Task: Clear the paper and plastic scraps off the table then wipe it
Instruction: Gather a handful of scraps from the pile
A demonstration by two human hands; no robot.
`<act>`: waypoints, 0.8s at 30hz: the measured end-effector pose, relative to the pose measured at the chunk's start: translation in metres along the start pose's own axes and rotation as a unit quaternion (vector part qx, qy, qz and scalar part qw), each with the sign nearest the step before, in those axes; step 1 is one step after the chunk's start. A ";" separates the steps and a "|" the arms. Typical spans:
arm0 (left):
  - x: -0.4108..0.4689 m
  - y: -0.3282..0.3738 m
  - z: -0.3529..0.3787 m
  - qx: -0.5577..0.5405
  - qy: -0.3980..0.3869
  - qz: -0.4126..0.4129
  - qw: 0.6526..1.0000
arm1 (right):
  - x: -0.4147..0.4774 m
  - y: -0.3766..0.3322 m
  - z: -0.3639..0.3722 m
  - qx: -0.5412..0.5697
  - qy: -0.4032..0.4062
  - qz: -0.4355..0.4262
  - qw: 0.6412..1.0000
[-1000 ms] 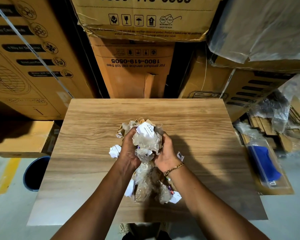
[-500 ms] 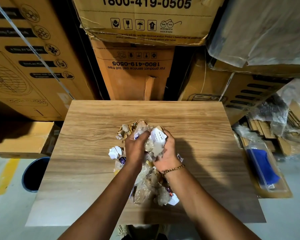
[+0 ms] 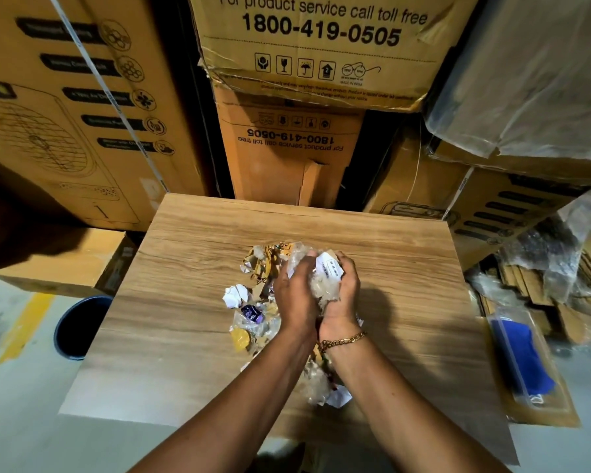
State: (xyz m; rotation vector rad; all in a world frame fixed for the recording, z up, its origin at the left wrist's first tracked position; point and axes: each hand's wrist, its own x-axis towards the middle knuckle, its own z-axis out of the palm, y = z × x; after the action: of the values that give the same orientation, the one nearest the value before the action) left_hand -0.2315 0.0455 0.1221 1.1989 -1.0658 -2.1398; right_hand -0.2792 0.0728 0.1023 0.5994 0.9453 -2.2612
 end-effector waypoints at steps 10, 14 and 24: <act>-0.016 0.016 0.001 -0.072 0.038 0.017 0.997 | -0.029 0.004 0.006 -0.171 -0.055 -0.070 0.981; -0.014 0.031 -0.008 -0.071 0.028 0.022 0.997 | -0.037 0.011 0.015 -0.182 -0.050 -0.074 0.979; -0.003 0.068 -0.104 -0.081 -0.027 0.039 0.996 | -0.056 0.103 0.067 -0.114 -0.055 -0.058 0.990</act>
State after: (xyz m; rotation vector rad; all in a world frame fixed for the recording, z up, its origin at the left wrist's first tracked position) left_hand -0.1389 -0.0345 0.1455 1.0134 -0.9273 -2.1626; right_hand -0.1805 -0.0144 0.1310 0.3230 1.1885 -2.2195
